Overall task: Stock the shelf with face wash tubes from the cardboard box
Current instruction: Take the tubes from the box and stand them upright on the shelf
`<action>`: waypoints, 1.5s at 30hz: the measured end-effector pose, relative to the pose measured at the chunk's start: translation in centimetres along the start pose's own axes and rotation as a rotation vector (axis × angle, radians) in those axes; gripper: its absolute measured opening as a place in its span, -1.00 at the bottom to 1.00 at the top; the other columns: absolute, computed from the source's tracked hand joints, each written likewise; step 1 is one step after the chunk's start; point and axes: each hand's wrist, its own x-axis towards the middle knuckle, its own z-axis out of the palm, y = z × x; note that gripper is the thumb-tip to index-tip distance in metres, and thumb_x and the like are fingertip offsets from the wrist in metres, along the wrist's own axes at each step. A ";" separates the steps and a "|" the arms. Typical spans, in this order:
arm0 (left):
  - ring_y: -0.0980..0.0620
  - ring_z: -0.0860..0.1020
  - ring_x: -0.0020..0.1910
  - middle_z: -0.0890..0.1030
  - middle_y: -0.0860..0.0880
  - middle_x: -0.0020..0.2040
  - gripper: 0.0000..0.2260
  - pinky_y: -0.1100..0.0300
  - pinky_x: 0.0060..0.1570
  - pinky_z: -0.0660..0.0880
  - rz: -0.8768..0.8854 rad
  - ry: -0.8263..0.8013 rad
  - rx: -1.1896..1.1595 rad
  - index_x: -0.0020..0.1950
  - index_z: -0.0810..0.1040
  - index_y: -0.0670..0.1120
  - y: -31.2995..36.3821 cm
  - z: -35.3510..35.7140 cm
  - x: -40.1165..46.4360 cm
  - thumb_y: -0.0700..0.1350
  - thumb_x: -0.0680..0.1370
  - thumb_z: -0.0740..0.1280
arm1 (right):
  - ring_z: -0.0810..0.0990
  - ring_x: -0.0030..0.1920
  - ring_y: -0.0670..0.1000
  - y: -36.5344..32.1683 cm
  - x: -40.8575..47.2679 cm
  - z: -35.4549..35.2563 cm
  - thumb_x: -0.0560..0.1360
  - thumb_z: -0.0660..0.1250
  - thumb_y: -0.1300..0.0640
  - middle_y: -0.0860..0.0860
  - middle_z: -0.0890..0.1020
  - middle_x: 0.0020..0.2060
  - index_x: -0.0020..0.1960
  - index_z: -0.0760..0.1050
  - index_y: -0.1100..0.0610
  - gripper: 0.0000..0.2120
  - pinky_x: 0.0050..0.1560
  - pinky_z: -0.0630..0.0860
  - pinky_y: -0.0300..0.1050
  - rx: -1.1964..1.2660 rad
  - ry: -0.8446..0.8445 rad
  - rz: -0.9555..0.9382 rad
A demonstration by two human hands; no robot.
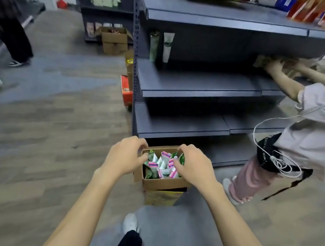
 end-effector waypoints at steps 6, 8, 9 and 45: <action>-0.03 0.56 0.10 0.61 0.04 0.06 -0.77 0.07 0.02 0.52 0.044 -0.161 0.024 0.13 0.56 0.05 -3.2 2.5 11.3 0.02 0.49 0.32 | 0.54 0.05 0.09 1.8 8.7 2.1 0.53 0.27 -0.07 0.01 0.53 0.03 0.17 0.46 0.05 -0.71 -0.07 0.48 -0.02 0.002 -0.096 0.091; -0.05 0.56 0.09 0.60 0.03 0.05 -0.77 0.08 0.00 0.50 0.072 -0.179 0.048 0.13 0.56 0.04 -3.7 2.9 14.6 0.02 0.49 0.31 | 0.54 0.05 0.09 2.3 11.3 2.7 0.51 0.27 -0.07 0.01 0.54 0.04 0.16 0.46 0.05 -0.72 -0.07 0.50 -0.02 0.002 -0.119 0.105; -0.05 0.56 0.08 0.60 0.03 0.04 -0.77 0.08 -0.01 0.49 0.081 -0.180 0.045 0.13 0.55 0.03 -3.8 3.1 15.9 0.01 0.49 0.30 | 0.55 0.05 0.09 2.5 12.5 3.0 0.51 0.28 -0.07 0.01 0.54 0.04 0.15 0.46 0.04 -0.72 -0.07 0.51 -0.01 0.006 -0.127 0.105; -0.07 0.59 0.09 0.62 0.05 0.08 -0.61 -0.02 0.00 0.54 -0.448 -0.229 -0.193 0.33 0.41 0.06 -3.7 16.3 22.3 -0.03 0.50 0.35 | 0.60 -0.01 0.16 14.8 25.7 15.3 0.52 0.31 0.05 0.07 0.57 0.04 0.43 0.17 -0.01 -0.46 -0.05 0.56 0.05 0.081 -0.516 -0.157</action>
